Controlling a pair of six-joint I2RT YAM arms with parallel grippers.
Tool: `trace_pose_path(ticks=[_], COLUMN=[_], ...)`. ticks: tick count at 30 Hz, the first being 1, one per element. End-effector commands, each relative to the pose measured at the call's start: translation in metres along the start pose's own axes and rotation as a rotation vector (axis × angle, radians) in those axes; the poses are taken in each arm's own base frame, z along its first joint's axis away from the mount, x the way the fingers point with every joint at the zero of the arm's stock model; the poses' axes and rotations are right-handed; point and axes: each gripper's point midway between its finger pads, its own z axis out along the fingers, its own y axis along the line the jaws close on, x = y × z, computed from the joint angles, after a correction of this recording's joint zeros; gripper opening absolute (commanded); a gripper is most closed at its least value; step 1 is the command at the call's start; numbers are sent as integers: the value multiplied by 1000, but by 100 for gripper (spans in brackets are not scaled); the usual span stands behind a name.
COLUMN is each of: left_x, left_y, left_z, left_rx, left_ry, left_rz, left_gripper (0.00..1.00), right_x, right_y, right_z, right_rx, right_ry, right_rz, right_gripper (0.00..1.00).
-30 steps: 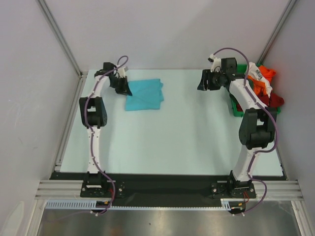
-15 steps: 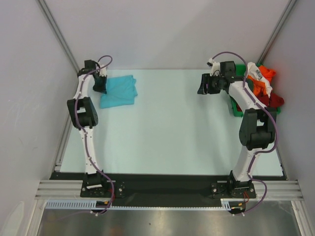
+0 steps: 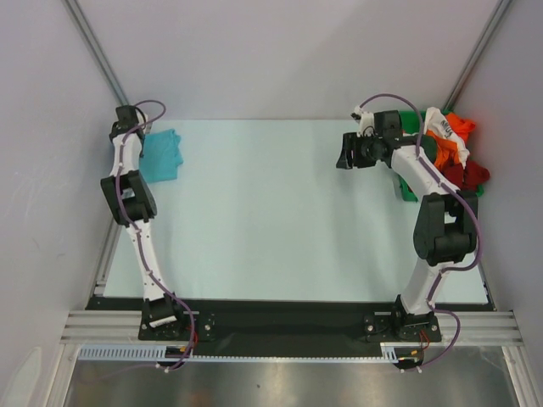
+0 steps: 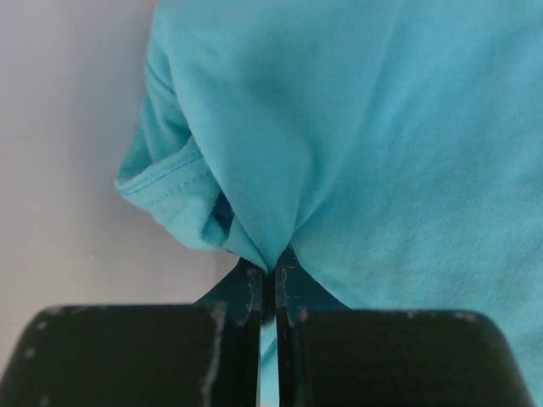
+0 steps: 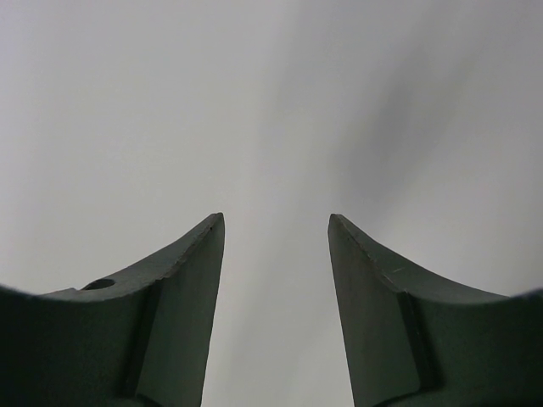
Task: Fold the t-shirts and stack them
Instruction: Neatly place the folded tshirt to the corner
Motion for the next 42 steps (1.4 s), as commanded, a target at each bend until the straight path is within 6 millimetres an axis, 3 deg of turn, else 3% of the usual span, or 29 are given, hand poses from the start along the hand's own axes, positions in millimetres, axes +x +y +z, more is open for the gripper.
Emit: trace_pose_path(ticks=[1, 7, 18, 28, 29, 30, 31, 33, 37, 38, 39, 40, 41, 42], left_x=[-38, -41, -54, -67, -66, -65, -67, -72, -97, -109, -122, -112, -135, -145], left_y=[36, 30, 27, 32, 32, 35, 38, 42, 39, 44, 31, 11, 16, -7], left_z=[-14, -5, 9, 4, 4, 2, 1, -6, -28, -45, -57, -50, -81, -94], left_rx=[-161, -159, -182, -192, -198, -213, -225, -234, -232, -233, -211, -179, -193, -156], left_ry=[-100, -115, -167, -214, -208, -205, -209, -223, -299, -340, -378, -358, -450, -490], left_rz=[12, 5, 27, -26, -27, -34, -39, -50, -77, -85, -69, -35, -51, -28], left_gripper=[0, 0, 0, 4, 7, 30, 47, 71, 86, 92, 96, 99, 100, 100], right_x=[-13, -3, -3, -1, -3, -4, -5, -8, -11, -14, -14, -16, -18, -20], right_y=[12, 20, 38, 61, 62, 63, 63, 63, 59, 58, 56, 54, 52, 51], right_z=[-17, -18, -8, 7, 7, 9, 9, 10, 12, 13, 13, 13, 15, 15], right_rx=[7, 9, 6, -14, -14, -15, -13, -8, 14, 21, 33, 52, 63, 75], right_ry=[-62, -49, -34, -11, -15, -16, -17, -25, -36, -45, -47, -53, -61, -69], right_rz=[-46, -52, -113, -172, -174, -177, -178, -186, -192, -194, -194, -197, -198, -199], right_gripper=[58, 58, 59, 59, 60, 60, 60, 61, 64, 66, 67, 68, 74, 78])
